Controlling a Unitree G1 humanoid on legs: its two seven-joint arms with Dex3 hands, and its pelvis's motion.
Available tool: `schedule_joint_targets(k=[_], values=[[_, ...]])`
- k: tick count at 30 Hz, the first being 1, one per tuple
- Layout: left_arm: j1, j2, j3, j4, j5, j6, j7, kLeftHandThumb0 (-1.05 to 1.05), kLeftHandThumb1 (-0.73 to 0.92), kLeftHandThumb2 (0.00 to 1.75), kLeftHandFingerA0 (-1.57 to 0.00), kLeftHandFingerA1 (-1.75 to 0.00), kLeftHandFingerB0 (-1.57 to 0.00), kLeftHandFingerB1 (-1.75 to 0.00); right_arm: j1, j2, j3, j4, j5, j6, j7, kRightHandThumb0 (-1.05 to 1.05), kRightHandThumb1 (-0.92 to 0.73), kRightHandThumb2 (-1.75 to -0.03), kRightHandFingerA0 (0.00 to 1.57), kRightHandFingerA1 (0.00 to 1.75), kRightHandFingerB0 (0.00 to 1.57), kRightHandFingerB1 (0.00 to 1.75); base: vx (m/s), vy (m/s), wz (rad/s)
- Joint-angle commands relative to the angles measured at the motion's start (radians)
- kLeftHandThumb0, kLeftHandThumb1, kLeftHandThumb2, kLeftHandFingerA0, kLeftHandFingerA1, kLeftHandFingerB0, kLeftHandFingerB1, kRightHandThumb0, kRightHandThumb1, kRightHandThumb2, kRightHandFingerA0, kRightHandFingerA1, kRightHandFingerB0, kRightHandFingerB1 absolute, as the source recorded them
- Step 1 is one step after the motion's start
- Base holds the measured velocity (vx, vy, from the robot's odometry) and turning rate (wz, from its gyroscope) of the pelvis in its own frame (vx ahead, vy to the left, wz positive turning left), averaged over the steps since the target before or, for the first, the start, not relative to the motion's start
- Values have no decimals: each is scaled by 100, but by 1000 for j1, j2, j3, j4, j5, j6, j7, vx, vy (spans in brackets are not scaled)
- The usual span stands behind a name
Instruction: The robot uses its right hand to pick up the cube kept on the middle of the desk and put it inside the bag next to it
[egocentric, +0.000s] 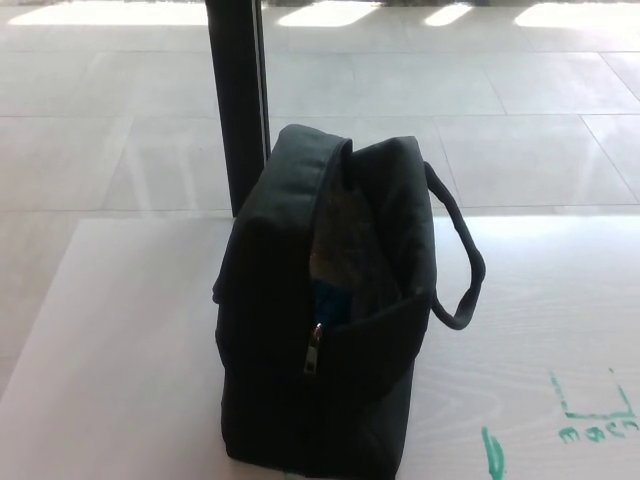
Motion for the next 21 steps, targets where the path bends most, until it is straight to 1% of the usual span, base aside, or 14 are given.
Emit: schedule_joint_targets(k=[1, 3, 4, 6, 8, 9, 11, 12, 16, 17, 18, 19, 20, 21], values=[[14, 39, 17, 50, 34, 9, 69, -66, 47, 82, -11, -53, -25, -52, 55, 100, 23, 173, 113, -102, -260, -67, -79, -64, 34, 44, 19, 31, 0, 0, 0], [18, 46, 11, 66, 40, -3, 65, -65, 48, 82, -10, -54, -23, -52, 58, 108, 85, 210, 93, -166, -244, -67, -79, -63, 10, 44, 18, 30, 0, 0, 0], [26, 51, -2, 67, 56, -19, 65, -67, 51, 84, -10, -54, -21, -51, 64, 108, 113, 220, 81, -188, -244, -36, -51, -107, 3, 54, 0, 49, 0, 0, 0], [36, 60, -26, 75, 78, -33, 62, -67, 51, 82, -9, -53, -18, -50, 97, 115, 160, 192, 90, -237, -206, -72, -59, -96, 0, 44, 9, 44, 0, 0, 0], [38, 64, -41, 78, 89, -41, 65, -66, 52, 83, -10, -53, -18, -50, 102, 113, 177, 191, 108, -249, -203, -36, -51, -107, 3, 54, 0, 50, 0, 0, 0], [38, 64, -46, 75, 92, -31, 70, -62, 51, 81, -7, -52, -18, -50, 98, 109, 187, 203, 113, -259, -204, -72, -60, -94, 4, 47, 7, 43, 0, 0, 0], [38, 62, -45, 71, 86, -11, 71, -62, 52, 81, -7, -52, -18, -50, 96, 101, 205, 217, 133, -272, -204, -36, -52, -107, 2, 53, 0, 50, 0, 0, 0], [38, 61, -47, 73, 87, -14, 73, -61, 50, 81, -9, -52, -21, -51, 96, 99, 207, 223, 148, -278, -202, -67, -77, -64, 7, 41, 15, 32, 0, 0, 0], [37, 60, -37, 79, 68, -8, 63, -61, 48, 80, -7, -53, -21, -51, 103, 89, 231, 221, 189, -282, -197, -68, -78, -64, 6, 42, 14, 34, 0, 0, 0], [32, 60, -34, 89, 62, -2, 61, -61, 48, 79, -7, -53, -21, -51, 105, 82, 244, 226, 196, -283, -200, -70, -59, -93, 4, 47, 7, 45, 0, 0, 0], [31, 61, -38, 89, 66, -10, 59, -62, 48, 79, -7, -53, -22, -51, 100, 78, 248, 236, 209, -300, -199, -36, -52, -107, 2, 54, 0, 50, 0, 0, 0], [31, 64, -50, 93, 78, -20, 60, -64, 49, 80, -7, -52, -21, -50, 100, 72, 259, 242, 211, -301, -202, -36, -52, -107, 2, 53, 0, 50, 0, 0, 0], [32, 67, -50, 91, 78, -17, 59, -64, 49, 80, -7, -52, -22, -50, 101, 73, 256, 237, 231, -295, -181, -66, -77, -64, 6, 41, 13, 32, 0, 0, 0], [34, 67, -52, 86, 79, -13, 63, -63, 49, 81, -9, -52, -22, -50, 99, 68, 264, 249, 244, -301, -180, -36, -51, -107, 2, 53, 0, 50, 0, 0, 0]])
